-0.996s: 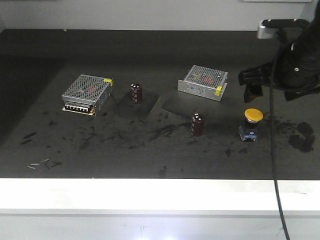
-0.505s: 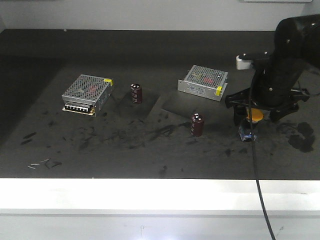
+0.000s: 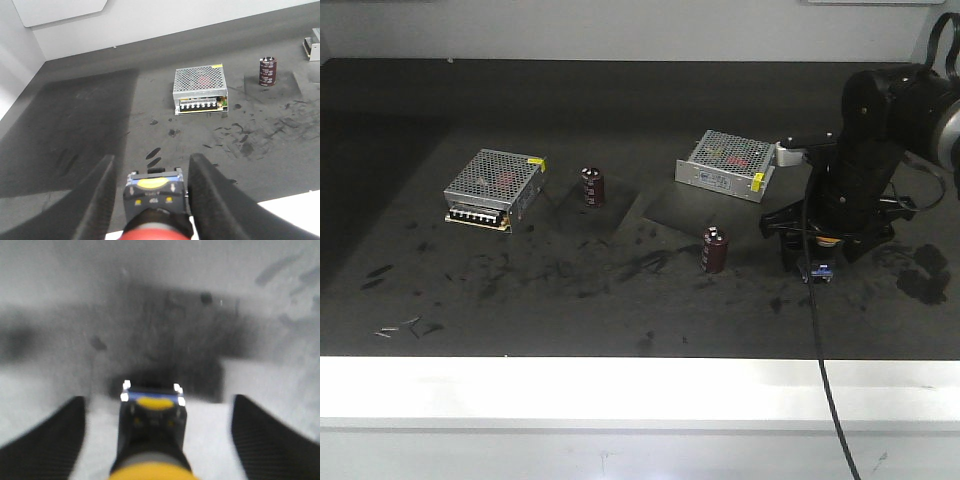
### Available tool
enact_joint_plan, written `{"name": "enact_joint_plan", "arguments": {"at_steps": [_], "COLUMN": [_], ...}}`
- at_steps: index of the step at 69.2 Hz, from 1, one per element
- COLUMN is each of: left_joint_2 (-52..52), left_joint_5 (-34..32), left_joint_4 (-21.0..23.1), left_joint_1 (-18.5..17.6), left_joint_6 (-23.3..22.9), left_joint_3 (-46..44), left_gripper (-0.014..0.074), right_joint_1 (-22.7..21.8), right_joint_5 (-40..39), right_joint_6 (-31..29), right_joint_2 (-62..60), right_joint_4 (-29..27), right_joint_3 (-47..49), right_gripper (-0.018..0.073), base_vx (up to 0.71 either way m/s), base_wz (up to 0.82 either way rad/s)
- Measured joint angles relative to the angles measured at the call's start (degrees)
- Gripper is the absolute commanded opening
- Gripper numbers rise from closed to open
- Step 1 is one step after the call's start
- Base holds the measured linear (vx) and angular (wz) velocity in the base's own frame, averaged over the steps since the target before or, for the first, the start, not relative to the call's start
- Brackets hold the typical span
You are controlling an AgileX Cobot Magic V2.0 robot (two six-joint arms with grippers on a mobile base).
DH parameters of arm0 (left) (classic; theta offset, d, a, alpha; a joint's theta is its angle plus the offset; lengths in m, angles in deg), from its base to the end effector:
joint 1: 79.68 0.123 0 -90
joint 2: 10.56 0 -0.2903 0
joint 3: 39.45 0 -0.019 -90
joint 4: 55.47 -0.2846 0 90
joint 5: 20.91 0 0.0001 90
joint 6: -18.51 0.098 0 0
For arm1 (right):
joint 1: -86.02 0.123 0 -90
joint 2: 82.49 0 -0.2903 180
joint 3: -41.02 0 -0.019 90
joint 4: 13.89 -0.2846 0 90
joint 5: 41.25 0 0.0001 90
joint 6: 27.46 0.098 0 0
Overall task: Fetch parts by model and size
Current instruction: 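Lift the yellow-capped button with the right gripper and withdraw the arm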
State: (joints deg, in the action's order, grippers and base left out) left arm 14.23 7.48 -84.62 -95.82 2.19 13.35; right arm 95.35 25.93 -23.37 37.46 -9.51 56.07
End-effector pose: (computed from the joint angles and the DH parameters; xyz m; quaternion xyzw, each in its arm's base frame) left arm 0.1055 -0.0069 0.3031 0.1035 0.7730 0.0569 0.6233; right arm 0.4336 0.0643 0.2229 -0.0579 0.9953 -0.0279 0.0728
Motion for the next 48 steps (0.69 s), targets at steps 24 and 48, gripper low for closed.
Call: {"name": "enact_joint_plan", "arguments": {"at_steps": [24,48], "left_joint_2": [0.0,0.0], "left_joint_5": [0.0,0.0], "left_joint_4": [0.0,0.0], "left_joint_1": [0.0,0.0], "left_joint_6": [0.0,0.0], "left_joint_3": [0.0,0.0], "left_gripper": [-0.0006,-0.0006], "right_joint_1": [0.0,0.0], "right_joint_5": [-0.87,-9.93], "right_joint_6": [0.0,0.0], "right_joint_2": [0.0,-6.4], "right_joint_4": [-0.07,-0.98], "right_joint_3": [0.04,-8.67], "right_gripper": [-0.0011,-0.0009], "base_vx": [0.0,0.0], "base_wz": [0.0,0.0]}}
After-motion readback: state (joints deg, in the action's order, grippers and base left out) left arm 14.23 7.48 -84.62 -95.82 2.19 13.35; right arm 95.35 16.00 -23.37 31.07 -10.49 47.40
